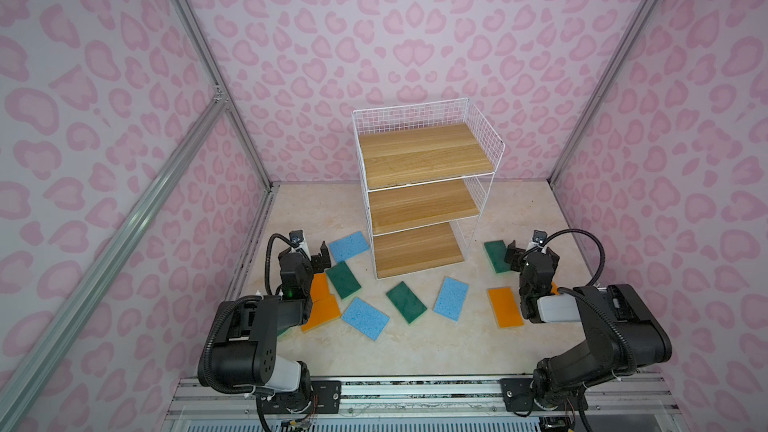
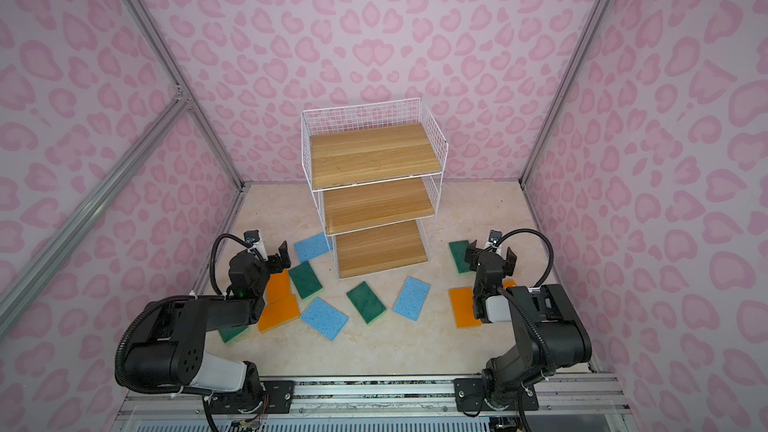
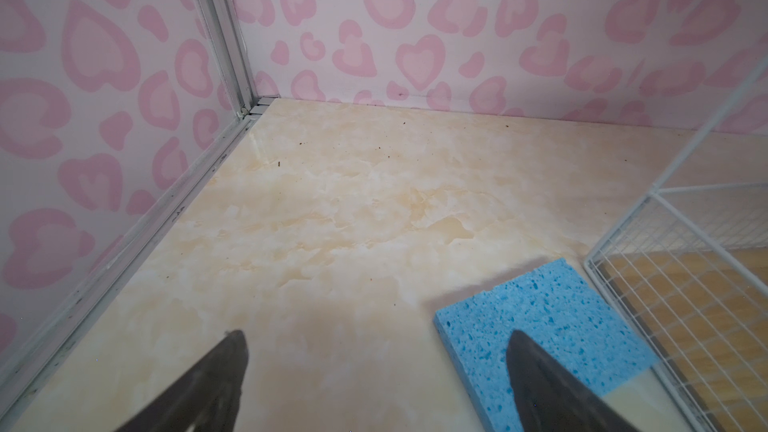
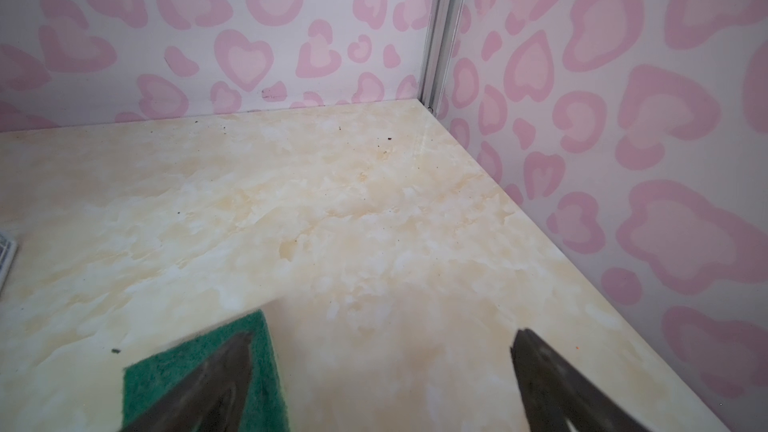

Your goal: Place and organize the cleaning sponges onto the shelf

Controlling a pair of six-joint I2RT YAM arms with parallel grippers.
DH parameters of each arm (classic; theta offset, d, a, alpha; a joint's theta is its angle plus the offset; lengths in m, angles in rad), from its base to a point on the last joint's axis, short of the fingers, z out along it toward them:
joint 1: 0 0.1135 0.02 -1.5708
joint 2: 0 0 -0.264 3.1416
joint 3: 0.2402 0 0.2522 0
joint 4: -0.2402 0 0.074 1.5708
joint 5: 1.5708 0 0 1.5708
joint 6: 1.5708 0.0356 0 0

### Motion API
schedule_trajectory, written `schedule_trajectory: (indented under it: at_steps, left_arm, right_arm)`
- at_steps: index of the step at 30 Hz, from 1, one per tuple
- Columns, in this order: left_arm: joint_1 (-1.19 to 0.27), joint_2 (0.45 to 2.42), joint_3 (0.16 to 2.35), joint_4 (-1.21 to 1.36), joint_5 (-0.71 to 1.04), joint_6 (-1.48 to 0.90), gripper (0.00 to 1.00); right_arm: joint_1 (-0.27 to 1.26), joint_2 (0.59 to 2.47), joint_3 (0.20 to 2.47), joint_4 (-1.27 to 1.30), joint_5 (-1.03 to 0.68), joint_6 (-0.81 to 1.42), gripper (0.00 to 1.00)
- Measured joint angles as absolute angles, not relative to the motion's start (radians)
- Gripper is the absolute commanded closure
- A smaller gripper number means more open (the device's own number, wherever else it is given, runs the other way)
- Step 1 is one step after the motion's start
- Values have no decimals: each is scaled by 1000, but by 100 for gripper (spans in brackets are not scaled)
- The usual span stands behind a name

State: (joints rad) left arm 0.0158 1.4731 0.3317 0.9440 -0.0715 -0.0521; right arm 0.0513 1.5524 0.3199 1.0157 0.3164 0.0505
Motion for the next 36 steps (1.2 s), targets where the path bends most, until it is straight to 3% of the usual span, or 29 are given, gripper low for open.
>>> schedule_trajectory:
  at_steps: [19,28,36]
  left_arm:
    - [25,1468,337,932,-67,-52,1]
    - [4,1237,552,527,-129,-130,1]
    - [-45,1059,701,85,-121,-337,2]
  right_arm:
    - [59,1513,330,956,311,57,2]
    - [73,1133,442,526,451,204,9]
    - [89,809,502,109,347,313,10]
